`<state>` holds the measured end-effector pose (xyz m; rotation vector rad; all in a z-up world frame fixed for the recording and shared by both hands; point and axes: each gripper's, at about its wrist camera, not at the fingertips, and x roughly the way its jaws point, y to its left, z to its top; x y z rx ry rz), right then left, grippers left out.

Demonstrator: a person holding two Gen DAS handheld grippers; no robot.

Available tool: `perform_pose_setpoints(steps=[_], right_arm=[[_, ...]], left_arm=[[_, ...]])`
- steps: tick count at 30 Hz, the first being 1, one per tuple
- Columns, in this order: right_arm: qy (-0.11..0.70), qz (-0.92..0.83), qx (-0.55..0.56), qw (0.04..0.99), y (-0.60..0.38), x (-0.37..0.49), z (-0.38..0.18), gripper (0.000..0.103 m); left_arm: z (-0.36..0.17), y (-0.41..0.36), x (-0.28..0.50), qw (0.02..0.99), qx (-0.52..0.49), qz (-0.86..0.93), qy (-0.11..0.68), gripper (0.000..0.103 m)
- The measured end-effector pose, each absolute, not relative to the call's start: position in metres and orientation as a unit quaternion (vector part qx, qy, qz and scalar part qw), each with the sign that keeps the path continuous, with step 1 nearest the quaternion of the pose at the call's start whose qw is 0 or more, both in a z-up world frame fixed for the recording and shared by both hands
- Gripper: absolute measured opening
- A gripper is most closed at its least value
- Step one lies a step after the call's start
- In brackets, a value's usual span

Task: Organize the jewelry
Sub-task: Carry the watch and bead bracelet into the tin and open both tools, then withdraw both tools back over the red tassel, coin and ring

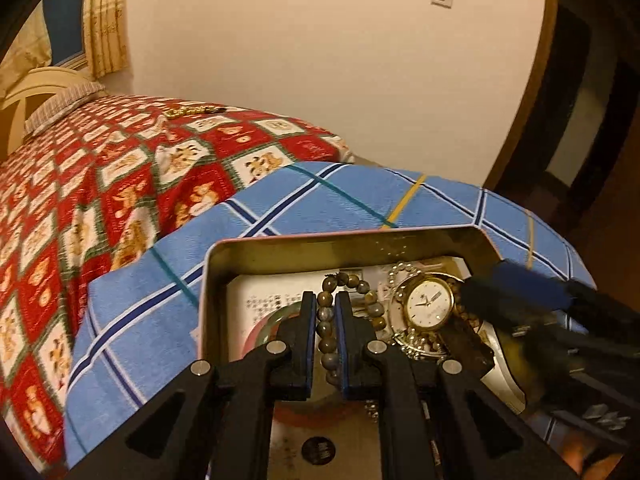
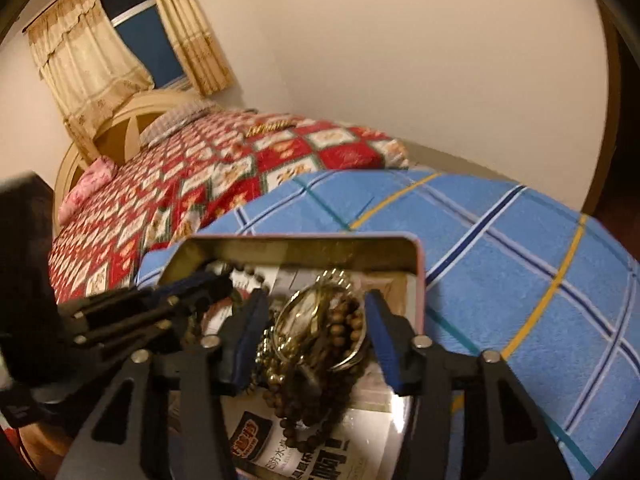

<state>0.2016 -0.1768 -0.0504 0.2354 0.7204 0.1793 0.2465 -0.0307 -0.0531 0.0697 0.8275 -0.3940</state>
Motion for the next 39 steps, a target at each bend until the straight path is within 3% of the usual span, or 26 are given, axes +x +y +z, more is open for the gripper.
perform_pose_setpoints(steps=[1, 2, 3, 5, 20, 39], right_arm=[[0.346, 0.085, 0.116, 0.927, -0.179, 0.198, -0.045, 0.055], [0.342, 0.084, 0.118, 0.928, -0.181, 0.192, -0.040, 0.055], [0.336, 0.083, 0.120, 0.930, -0.183, 0.186, -0.034, 0.055], [0.326, 0.079, 0.119, 0.935, -0.185, 0.176, -0.026, 0.058], [0.315, 0.064, 0.134, 0.938, -0.188, 0.107, -0.010, 0.059], [0.327, 0.064, 0.126, 0.935, -0.188, 0.067, -0.026, 0.059]], left_arm=[[-0.051, -0.030, 0.244, 0.897, 0.032, -0.187, 0.400, 0.018], [-0.049, -0.029, 0.243, 0.898, 0.029, -0.186, 0.399, 0.035], [-0.046, -0.028, 0.240, 0.899, 0.026, -0.182, 0.397, 0.059], [-0.037, -0.025, 0.228, 0.909, 0.020, -0.174, 0.378, 0.073], [-0.008, -0.032, 0.167, 0.927, 0.061, -0.153, 0.337, 0.073], [-0.020, -0.013, 0.112, 0.929, 0.043, -0.139, 0.340, 0.073]])
